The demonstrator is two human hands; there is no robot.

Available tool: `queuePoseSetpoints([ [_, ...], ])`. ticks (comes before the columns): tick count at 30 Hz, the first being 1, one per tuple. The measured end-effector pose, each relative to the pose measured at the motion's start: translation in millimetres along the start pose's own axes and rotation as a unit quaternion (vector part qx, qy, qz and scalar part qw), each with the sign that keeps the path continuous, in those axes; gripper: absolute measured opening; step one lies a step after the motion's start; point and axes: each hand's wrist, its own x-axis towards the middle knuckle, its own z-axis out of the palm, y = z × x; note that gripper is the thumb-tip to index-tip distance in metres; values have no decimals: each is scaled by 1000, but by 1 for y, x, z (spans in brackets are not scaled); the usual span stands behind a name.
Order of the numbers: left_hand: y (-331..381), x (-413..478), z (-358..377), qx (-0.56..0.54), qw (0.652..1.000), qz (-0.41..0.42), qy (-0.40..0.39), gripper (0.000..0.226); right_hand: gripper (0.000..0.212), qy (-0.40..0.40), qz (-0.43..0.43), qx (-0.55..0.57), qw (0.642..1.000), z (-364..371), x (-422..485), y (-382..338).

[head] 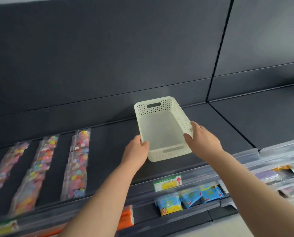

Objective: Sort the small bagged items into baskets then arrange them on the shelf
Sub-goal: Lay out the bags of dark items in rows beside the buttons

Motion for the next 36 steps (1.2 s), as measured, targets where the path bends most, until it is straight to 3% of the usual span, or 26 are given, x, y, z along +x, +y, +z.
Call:
queuePoseSetpoints([
  [9, 3, 5, 14, 11, 999, 2, 36, 29, 57, -30, 6, 137, 990, 9, -2, 14],
  [13, 21, 9, 13, -7, 999, 34, 18, 28, 55, 7, 37, 158, 987, -4, -5, 21],
  [19, 84, 34, 36, -20, 988, 142, -53, 25, 58, 100, 122, 189, 969, -41, -10, 56],
  [27, 175, 44, 133, -20, 953, 218, -210, 27, 58, 185, 267, 168, 931, -93, -34, 146],
  [32, 233, 39, 200, -22, 934, 250, -256, 27, 59, 218, 306, 176, 910, -124, -36, 215],
  [36, 277, 38, 254, -19, 933, 246, -264, 25, 63, 214, 295, 180, 914, -153, -25, 277],
])
